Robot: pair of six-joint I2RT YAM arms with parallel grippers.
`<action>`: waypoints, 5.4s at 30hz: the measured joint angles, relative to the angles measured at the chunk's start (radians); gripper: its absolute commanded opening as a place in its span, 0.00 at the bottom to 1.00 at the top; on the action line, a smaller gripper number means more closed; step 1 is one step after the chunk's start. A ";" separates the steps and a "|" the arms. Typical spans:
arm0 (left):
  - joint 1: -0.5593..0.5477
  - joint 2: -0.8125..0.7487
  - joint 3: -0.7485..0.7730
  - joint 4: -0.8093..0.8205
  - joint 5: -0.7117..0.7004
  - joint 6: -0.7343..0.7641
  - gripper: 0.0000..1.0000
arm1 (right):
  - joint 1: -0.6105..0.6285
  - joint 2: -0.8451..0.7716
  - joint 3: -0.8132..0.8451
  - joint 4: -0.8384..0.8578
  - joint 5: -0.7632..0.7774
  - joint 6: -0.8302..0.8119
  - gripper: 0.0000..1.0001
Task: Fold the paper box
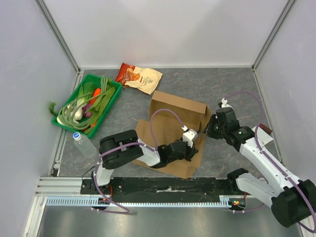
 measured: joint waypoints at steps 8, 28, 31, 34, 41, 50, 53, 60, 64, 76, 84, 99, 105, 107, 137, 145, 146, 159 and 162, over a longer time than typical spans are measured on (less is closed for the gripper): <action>0.001 -0.161 -0.145 -0.010 -0.008 0.050 0.39 | 0.004 0.016 -0.012 0.067 0.014 -0.091 0.24; 0.454 -0.778 -0.328 -0.205 -0.386 0.069 0.63 | 0.009 0.036 -0.010 0.093 0.005 -0.131 0.22; 0.492 -0.715 -0.335 -0.172 -0.386 0.115 0.63 | 0.009 0.043 -0.006 0.093 0.002 -0.141 0.22; 0.510 -0.620 -0.336 -0.105 -0.361 0.177 0.62 | 0.009 0.047 0.000 0.092 -0.002 -0.151 0.21; 0.538 -0.458 -0.294 -0.032 -0.364 0.285 0.56 | 0.009 0.066 0.012 0.090 -0.006 -0.168 0.21; 0.582 -0.351 -0.225 0.090 -0.353 0.354 0.27 | 0.009 0.090 0.030 0.089 -0.006 -0.178 0.21; 0.582 -0.319 -0.209 0.111 -0.332 0.361 0.13 | 0.009 0.101 0.036 0.090 -0.006 -0.177 0.18; 0.567 -0.321 -0.241 0.149 -0.311 0.362 0.02 | 0.024 0.143 0.068 0.087 0.040 -0.090 0.13; 0.532 -0.352 -0.286 0.167 -0.356 0.351 0.02 | 0.079 0.158 0.079 0.088 0.100 0.030 0.14; 0.400 -0.393 -0.336 0.166 -0.520 0.299 0.02 | 0.202 0.126 -0.036 0.271 0.267 0.069 0.40; 0.392 -0.423 -0.386 0.174 -0.520 0.276 0.02 | 0.207 0.126 -0.043 0.389 0.098 -0.311 0.80; 0.389 -0.427 -0.404 0.196 -0.519 0.276 0.02 | -0.074 -0.126 0.186 0.217 0.144 -0.441 0.98; 0.388 -0.427 -0.404 0.196 -0.519 0.276 0.02 | -0.297 0.139 0.245 0.130 0.313 -0.423 0.98; 0.389 -0.427 -0.404 0.196 -0.518 0.276 0.02 | -0.319 0.236 0.244 0.105 0.317 -0.445 0.95; 0.389 -0.427 -0.404 0.196 -0.512 0.276 0.02 | -0.016 0.077 -0.063 0.364 -0.085 -0.623 0.87; 0.389 -0.427 -0.404 0.196 -0.512 0.276 0.02 | 0.006 0.029 -0.233 0.714 -0.038 -0.614 0.64; 0.389 -0.427 -0.405 0.196 -0.512 0.276 0.02 | 0.010 0.030 -0.250 0.754 -0.037 -0.614 0.64; 0.389 -0.427 -0.410 0.204 -0.511 0.276 0.02 | 0.035 0.199 -0.396 1.254 -0.008 -0.622 0.66; 0.389 -0.427 -0.411 0.206 -0.510 0.275 0.02 | 0.042 0.270 -0.396 1.334 0.002 -0.627 0.57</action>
